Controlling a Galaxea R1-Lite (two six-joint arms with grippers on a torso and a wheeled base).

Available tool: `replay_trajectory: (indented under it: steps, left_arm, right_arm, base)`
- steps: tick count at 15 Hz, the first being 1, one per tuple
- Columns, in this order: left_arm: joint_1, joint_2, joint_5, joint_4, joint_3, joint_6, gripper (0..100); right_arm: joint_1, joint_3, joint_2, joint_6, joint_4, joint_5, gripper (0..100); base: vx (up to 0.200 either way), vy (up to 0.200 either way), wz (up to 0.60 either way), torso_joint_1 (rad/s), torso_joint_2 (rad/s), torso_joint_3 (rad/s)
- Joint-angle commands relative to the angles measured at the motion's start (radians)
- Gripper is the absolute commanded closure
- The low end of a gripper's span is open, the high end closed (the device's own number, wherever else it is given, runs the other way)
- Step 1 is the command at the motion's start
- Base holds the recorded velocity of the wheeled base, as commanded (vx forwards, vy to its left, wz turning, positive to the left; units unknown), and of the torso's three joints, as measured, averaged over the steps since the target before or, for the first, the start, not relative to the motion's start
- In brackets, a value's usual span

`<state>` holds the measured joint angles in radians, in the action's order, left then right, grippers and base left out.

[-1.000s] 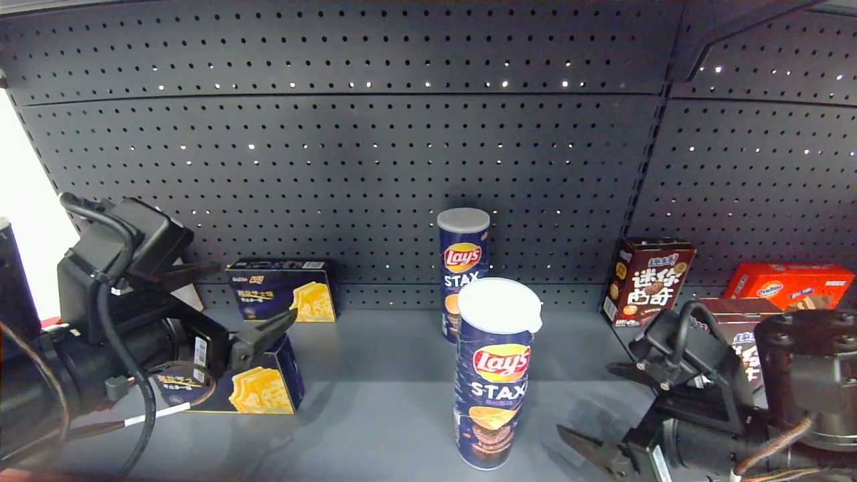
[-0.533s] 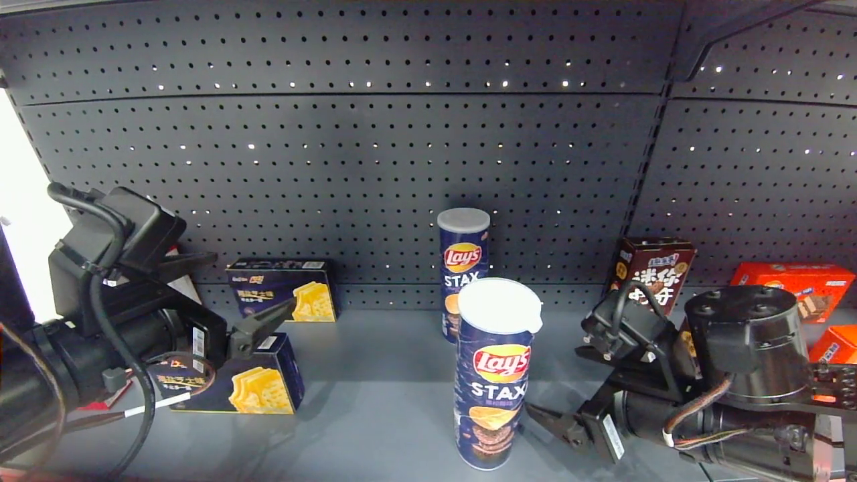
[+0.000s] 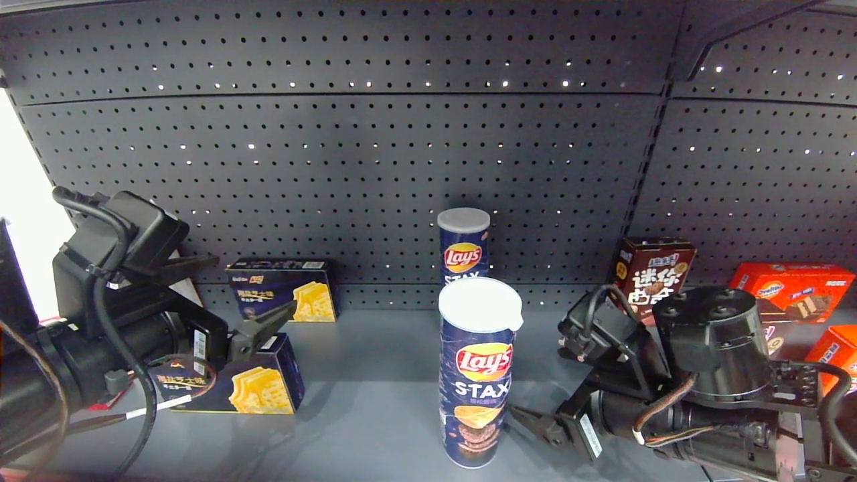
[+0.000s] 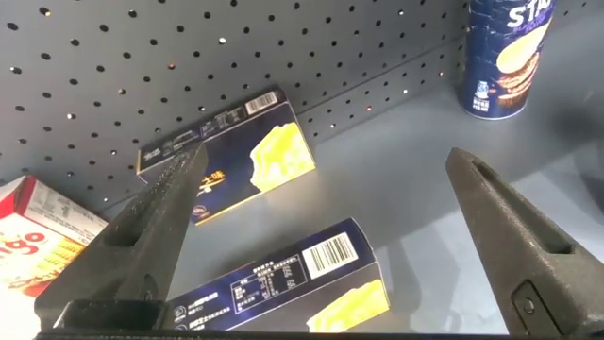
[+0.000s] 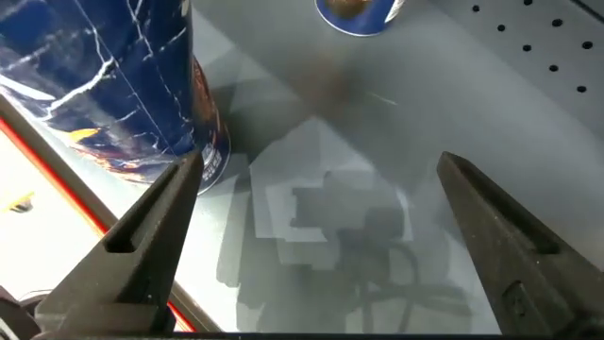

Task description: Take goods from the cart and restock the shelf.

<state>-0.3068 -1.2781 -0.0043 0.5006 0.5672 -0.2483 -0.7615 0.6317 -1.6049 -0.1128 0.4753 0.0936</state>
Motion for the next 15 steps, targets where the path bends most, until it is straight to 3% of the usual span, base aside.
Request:
replay_trajectory:
  steps: [1, 11, 15]
  left_arm:
    - [0.000, -0.003, -0.003, 0.001, -0.001, 0.000, 0]
    - [0.002, 0.002, -0.005, 0.006, 0.006, 0.000, 0]
    - [0.017, 0.040, -0.005, 0.033, -0.003, 0.001, 0]
  right_arm:
    - [-0.006, 0.000, -0.004, 0.001, 0.000, 0.000, 0]
    - [0.019, -0.017, 0.059, 0.010, 0.000, 0.009, 0]
    - [0.120, 0.006, 0.201, 0.007, 0.035, 0.011, 0]
  base:
    - [0.000, 0.000, 0.00, 0.000, 0.00, 0.000]
    - [0.000, 0.000, 0.00, 0.000, 0.00, 0.000]
    - [0.000, 0.000, 0.00, 0.000, 0.00, 0.000]
